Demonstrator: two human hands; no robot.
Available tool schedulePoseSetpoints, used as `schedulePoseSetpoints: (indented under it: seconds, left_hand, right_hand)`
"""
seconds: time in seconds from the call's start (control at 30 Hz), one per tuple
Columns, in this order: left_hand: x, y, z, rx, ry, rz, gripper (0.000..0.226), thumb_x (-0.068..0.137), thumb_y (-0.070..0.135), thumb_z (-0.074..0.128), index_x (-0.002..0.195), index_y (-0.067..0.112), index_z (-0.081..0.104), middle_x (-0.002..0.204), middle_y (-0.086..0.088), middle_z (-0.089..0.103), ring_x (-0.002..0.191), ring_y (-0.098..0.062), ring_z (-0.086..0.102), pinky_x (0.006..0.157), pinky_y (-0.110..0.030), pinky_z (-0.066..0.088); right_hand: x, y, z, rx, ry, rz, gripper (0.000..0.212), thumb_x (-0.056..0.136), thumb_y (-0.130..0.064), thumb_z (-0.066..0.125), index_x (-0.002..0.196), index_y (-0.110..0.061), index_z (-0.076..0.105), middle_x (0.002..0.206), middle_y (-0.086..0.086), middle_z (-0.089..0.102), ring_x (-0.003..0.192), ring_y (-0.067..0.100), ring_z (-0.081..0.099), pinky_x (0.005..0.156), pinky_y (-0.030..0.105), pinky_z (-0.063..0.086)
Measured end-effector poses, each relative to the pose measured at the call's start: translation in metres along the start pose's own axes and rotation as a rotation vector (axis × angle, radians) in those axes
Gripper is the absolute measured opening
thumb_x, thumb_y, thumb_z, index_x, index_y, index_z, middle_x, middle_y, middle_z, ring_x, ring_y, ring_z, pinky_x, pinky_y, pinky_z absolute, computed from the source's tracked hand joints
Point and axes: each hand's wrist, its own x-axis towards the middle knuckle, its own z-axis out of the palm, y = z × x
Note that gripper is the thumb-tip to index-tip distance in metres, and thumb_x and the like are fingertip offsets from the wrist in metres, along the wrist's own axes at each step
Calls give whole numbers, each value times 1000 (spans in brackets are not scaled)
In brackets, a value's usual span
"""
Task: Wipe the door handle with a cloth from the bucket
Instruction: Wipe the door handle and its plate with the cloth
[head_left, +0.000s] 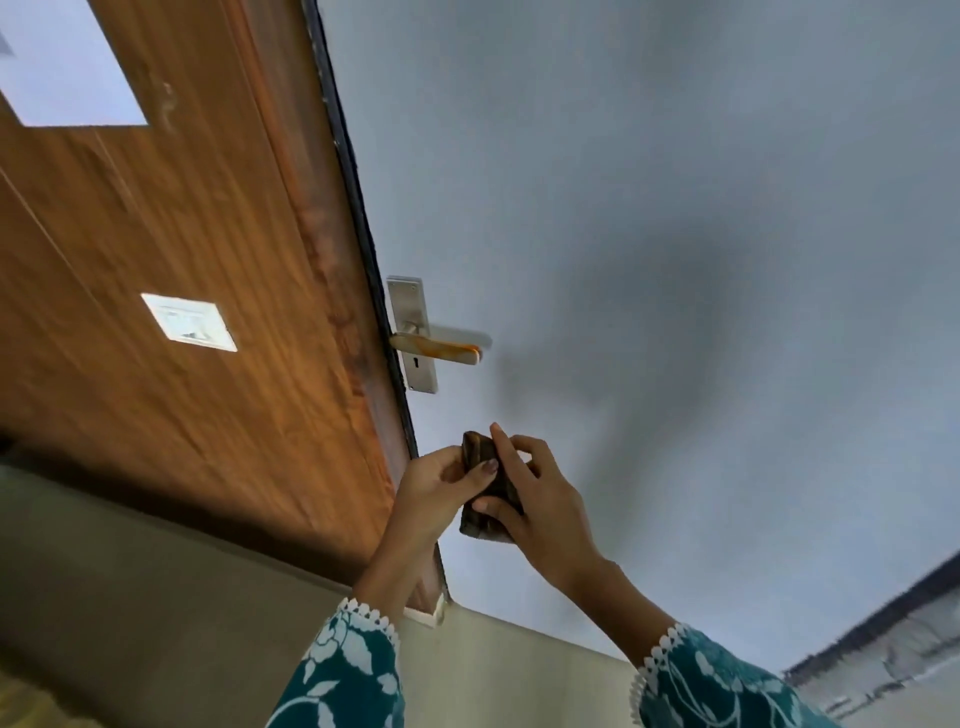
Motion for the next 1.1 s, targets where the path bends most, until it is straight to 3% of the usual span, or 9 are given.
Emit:
schedulePoseSetpoints:
  seconds: [0.23, 0.33, 0.4, 0.47, 0.57, 0.73, 0.87, 0.97, 1.1]
  left_hand:
    - [35, 11, -58, -24, 175, 111, 17, 85, 31, 63, 101, 23, 64, 103, 0, 70, 100, -21, 66, 90, -38, 52]
    - [52, 7, -89, 37, 361, 253, 14, 86, 32, 62, 99, 27, 65, 99, 2, 69, 98, -20, 64, 86, -39, 53]
    - [68, 3, -103, 121, 474, 362, 14, 91, 24, 59, 105, 23, 63, 101, 5, 67, 102, -22, 64, 82, -26, 53]
    - [88, 4, -114, 165, 537, 510, 25, 93, 21, 55, 118, 18, 58, 114, 1, 65, 113, -21, 60, 90, -24, 51]
    - [127, 5, -133, 230, 529, 723, 35, 95, 14, 47, 131, 14, 47, 143, -5, 47, 137, -19, 39, 111, -44, 36]
    - [200, 14, -166, 489, 514, 914, 48, 97, 18, 43, 142, 5, 34, 155, -8, 21, 147, -20, 12, 113, -60, 21]
    - [236, 17, -177, 689, 528, 1020, 53, 99, 25, 36, 145, 0, 26, 154, -14, 15, 146, -25, 10, 117, -54, 6]
    - [252, 12, -179, 837, 560, 1040, 55, 101, 35, 25, 145, 1, 21, 152, -15, 18, 145, -30, 11, 117, -47, -4]
    - [264, 5, -180, 914, 628, 1116, 54, 101, 34, 22, 143, 0, 25, 148, -15, 28, 148, -15, -4, 116, -45, -9]
  right_hand:
    - [57, 1, -3, -27, 62, 70, 46, 88, -31, 57, 132, -22, 48, 104, 2, 66, 87, 21, 62, 68, 26, 49]
    - [78, -3, -11, -41, 79, 146, 37, 85, -28, 64, 119, -24, 51, 86, -6, 60, 75, 15, 53, 58, 18, 37]
    - [89, -4, -14, -92, 95, 167, 37, 83, -27, 66, 118, -24, 54, 82, -8, 59, 72, 14, 50, 56, 14, 32]
    - [99, -5, -14, -122, 115, 187, 37, 81, -25, 67, 117, -26, 57, 89, -6, 66, 75, 16, 56, 58, 19, 36]
    - [112, -8, -9, -163, 157, 210, 40, 79, -21, 70, 117, -28, 61, 104, -8, 68, 84, 16, 63, 63, 23, 42]
    - [138, -27, -3, -280, 182, 258, 41, 79, -22, 69, 119, -31, 62, 106, -9, 68, 88, 18, 64, 66, 33, 52]
    - [171, -45, 12, -423, 168, 171, 39, 78, -22, 69, 116, -29, 64, 109, -5, 68, 92, 22, 63, 61, 32, 50]
    - [195, -58, 28, -575, 80, 132, 50, 61, -19, 83, 109, -27, 68, 106, -2, 69, 88, 23, 65, 54, 26, 42]
    - [227, -80, 51, -693, 34, 46, 45, 66, -9, 76, 108, -23, 69, 104, 0, 68, 91, 24, 61, 58, 29, 41]
